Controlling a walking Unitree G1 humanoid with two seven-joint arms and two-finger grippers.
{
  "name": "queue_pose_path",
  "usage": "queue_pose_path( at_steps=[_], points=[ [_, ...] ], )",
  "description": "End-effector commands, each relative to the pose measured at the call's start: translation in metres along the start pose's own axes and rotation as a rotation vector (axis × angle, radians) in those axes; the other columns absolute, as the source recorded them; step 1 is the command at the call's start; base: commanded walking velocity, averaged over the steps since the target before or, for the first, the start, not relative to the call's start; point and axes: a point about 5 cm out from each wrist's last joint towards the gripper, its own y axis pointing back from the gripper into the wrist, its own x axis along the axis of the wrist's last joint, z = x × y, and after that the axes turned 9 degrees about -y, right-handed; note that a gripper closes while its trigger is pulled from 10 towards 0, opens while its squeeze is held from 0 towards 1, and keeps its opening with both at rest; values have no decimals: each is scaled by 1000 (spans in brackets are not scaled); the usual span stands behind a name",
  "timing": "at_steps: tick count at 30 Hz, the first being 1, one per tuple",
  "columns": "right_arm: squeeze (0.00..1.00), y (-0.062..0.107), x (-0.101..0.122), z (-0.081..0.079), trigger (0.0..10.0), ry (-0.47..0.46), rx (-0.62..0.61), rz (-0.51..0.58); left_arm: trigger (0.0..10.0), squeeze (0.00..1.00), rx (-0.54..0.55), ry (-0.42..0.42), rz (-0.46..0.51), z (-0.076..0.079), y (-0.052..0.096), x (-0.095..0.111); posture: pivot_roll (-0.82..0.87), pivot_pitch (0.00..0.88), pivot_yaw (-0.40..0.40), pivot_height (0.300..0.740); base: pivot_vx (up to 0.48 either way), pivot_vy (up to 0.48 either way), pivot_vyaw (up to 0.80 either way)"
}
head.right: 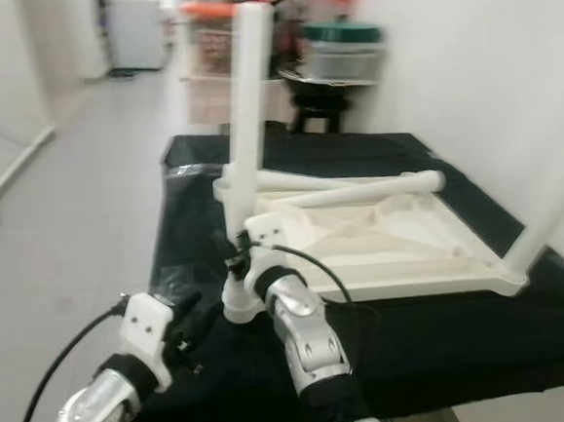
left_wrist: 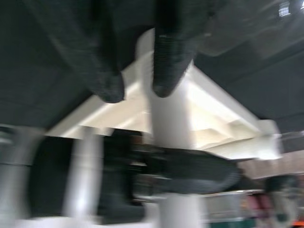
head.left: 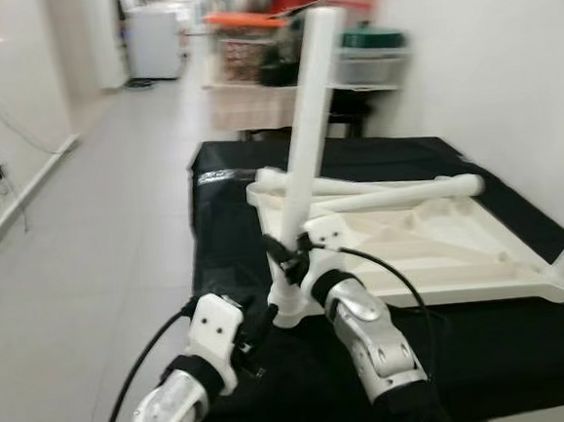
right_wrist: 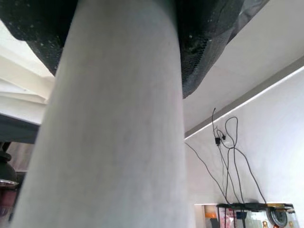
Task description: Building children table
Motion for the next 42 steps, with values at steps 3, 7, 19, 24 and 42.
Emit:
queue_pose_path(
  at_steps=[3,7,19,24,42],
  points=[
    [0,6,-29,17,0,-7,-85,-125,0,0,-15,11,0,0,-1,-1,31,0,-90,740,0,0,0],
    [0,2,-29,19,10000,-10,-96,-139,10000,0,19,6,-3,-3,-3,-2,36,0,-92,740,0,0,0],
    [569,0,23,19,10000,33,394,-61,10000,0,26,-30,-14,-5,-11,-5,71,0,-115,740,0,0,0],
    [0,2,33,31,10000,117,553,-101,10000,0,35,-36,-19,-8,-12,-5,76,0,-125,740,0,0,0],
    [0,0,60,60,0,73,743,-237,10000,0,19,-59,10,-10,5,-4,92,0,-125,740,0,0,0]
  ],
)
